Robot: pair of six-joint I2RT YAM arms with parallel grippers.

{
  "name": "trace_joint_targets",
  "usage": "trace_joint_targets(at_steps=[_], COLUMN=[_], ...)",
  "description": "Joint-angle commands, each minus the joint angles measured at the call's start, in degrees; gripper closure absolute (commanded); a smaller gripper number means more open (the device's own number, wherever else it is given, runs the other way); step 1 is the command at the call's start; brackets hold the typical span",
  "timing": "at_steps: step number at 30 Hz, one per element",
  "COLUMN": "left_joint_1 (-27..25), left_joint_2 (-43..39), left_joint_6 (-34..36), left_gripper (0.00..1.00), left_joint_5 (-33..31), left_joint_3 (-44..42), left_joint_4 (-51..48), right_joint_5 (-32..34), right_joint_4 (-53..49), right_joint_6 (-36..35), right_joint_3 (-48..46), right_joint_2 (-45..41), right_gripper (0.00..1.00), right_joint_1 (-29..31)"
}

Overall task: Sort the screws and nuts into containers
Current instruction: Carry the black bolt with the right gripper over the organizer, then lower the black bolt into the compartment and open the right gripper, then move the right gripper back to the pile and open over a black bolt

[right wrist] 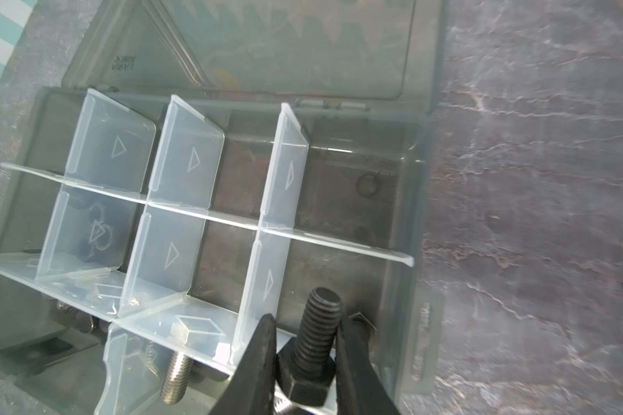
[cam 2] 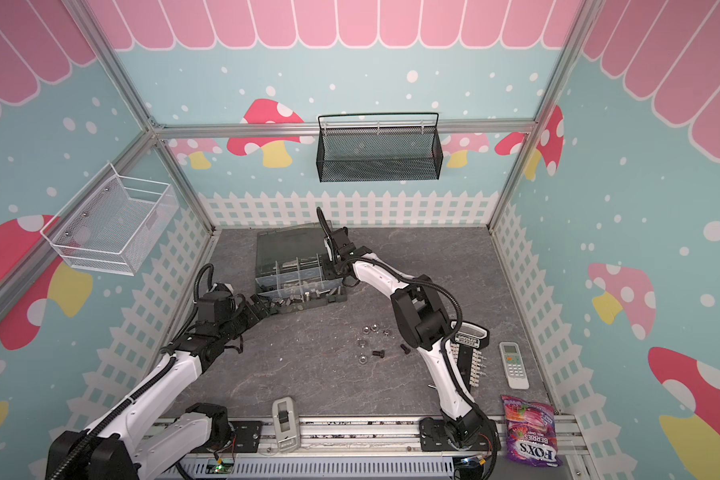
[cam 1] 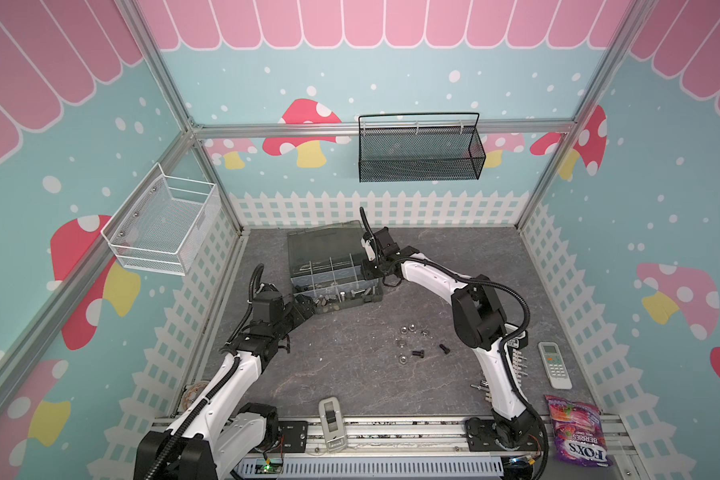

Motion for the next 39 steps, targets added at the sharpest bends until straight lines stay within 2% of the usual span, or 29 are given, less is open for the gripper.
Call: trace_joint_targets(at_steps=[1, 8, 17, 28, 33, 39], left_joint_1=[0.39, 0.46, 0.46, 0.46, 0.46, 0.46], left_joint_2=[-0.96, -1.75, -2.45, -3.12, -3.11, -2.37], left_joint_6=[-0.19, -0.29, -0.25, 0.05, -0.04, -0.28], left_gripper=[0.00, 0.00, 0.00, 0.00, 0.00, 0.00], left_joint_5=[-0.45, -0.80, -1.15, -1.85, -1.70, -1.23], left_joint_3=[0.93, 0.95, 0.82, 0.79, 0.65, 0.75], left_joint_4=[-0.97, -1.51, -2.01, -2.65, -2.49, -1.79], right_joint_5=[-1.24, -0.01, 1.36, 10.32, 14.03, 16.15], right_joint_4=[0.41, -0.75, -1.89, -1.32, -6.03, -12.75], right_joint_6=[-0.91, -0.88, 1.38, 6.06, 10.03, 12.86], right_joint_3=[2.28, 2.54, -1.76, -27.16, -39.20, -48.96], right_joint_2=[1.36, 0.55, -6.37, -26.86, -35.49, -42.29], right_gripper=[0.79, 0.61, 0.60, 0.59, 0.57, 0.56], right_joint_1=[0.69, 0.79, 0.80, 0.12, -0.93, -2.38])
